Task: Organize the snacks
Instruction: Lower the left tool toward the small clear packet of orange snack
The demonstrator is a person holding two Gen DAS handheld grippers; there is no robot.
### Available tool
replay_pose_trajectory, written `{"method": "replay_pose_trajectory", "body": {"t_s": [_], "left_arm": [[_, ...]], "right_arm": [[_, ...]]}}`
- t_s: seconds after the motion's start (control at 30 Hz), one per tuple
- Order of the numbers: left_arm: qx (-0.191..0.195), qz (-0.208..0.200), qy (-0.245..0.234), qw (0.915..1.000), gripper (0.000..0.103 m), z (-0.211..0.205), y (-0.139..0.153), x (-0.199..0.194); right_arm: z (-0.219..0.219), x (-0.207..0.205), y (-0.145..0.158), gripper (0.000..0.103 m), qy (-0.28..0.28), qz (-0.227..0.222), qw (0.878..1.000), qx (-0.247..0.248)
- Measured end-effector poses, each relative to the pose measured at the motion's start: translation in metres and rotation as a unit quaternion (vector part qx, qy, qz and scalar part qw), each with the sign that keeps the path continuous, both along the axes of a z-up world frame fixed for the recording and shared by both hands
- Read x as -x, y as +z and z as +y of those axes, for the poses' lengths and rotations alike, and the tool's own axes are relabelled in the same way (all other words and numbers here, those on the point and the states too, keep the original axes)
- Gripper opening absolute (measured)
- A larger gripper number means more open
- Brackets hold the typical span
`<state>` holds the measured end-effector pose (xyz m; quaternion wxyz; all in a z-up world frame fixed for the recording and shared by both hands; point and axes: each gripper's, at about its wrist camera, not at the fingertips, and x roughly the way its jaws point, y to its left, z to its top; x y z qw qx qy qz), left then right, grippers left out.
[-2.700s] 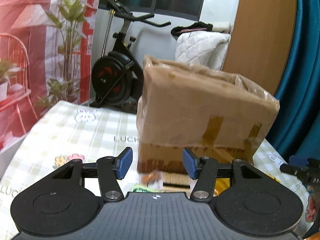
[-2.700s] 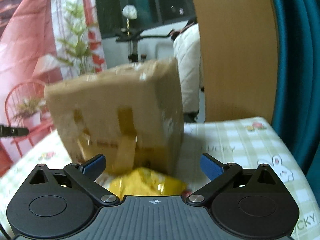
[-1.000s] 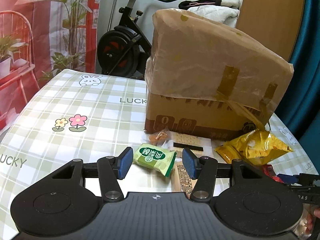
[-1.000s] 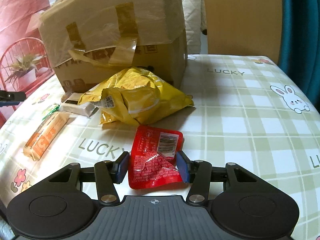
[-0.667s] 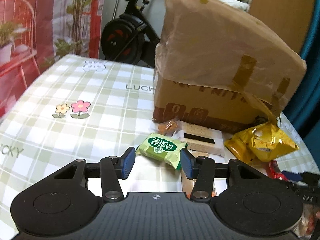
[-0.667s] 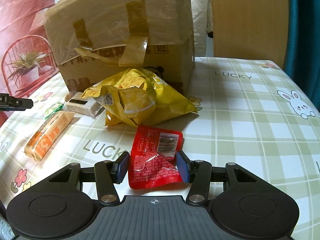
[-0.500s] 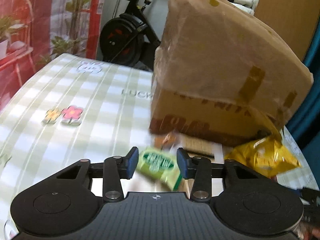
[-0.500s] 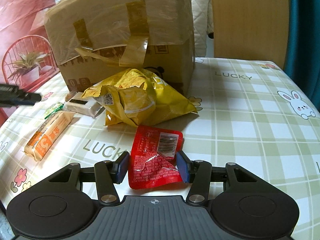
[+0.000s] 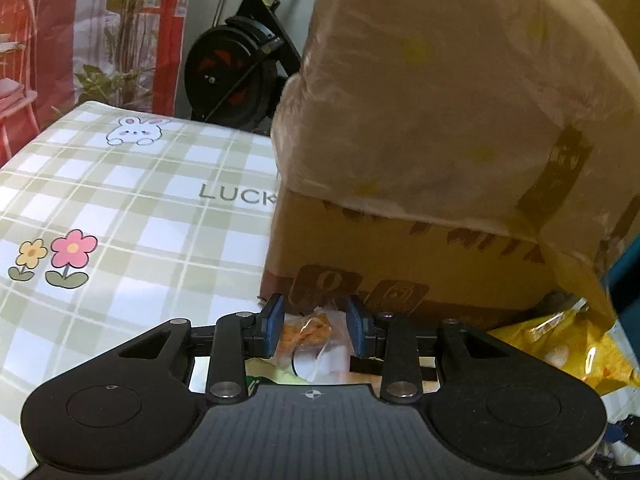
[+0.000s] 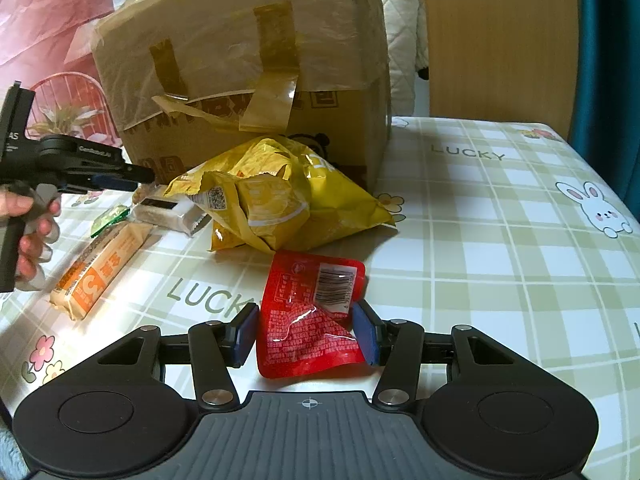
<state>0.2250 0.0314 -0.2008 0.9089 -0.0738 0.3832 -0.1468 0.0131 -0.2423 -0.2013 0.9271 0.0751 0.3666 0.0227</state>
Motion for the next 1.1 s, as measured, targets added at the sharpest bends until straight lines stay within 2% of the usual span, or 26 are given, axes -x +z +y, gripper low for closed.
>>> {"method": "replay_pose_trajectory", "body": {"t_s": [0.3, 0.47, 0.57, 0.83, 0.97, 1.1], "left_arm": [[-0.027, 0.005, -0.06, 0.9978, 0.037, 0.01, 0.001, 0.022], [-0.029, 0.016, -0.093, 0.9951, 0.037, 0.011, -0.001, 0.036], [-0.026, 0.008, -0.086, 0.9959, 0.037, 0.013, 0.001, 0.039], [0.031, -0.015, -0.015, 0.9993, 0.037, 0.029, 0.006, 0.007], [0.021, 0.001, -0.021, 0.9996, 0.037, 0.023, -0.006, -0.011], [-0.004, 0.005, -0.042, 0.9991, 0.037, 0.016, -0.013, -0.011]], "right_arm": [[-0.002, 0.0, 0.0, 0.048, -0.002, -0.002, 1.0, -0.005], [-0.002, 0.0, 0.0, 0.048, -0.003, -0.003, 1.0, -0.005], [-0.001, -0.001, -0.001, 0.048, -0.002, -0.002, 1.0, -0.005], [-0.001, 0.0, -0.001, 0.048, -0.001, -0.002, 1.0, -0.003], [-0.002, 0.0, 0.0, 0.048, 0.0, -0.001, 1.0, -0.004], [-0.002, 0.0, 0.0, 0.048, 0.001, 0.0, 1.0, -0.004]]}}
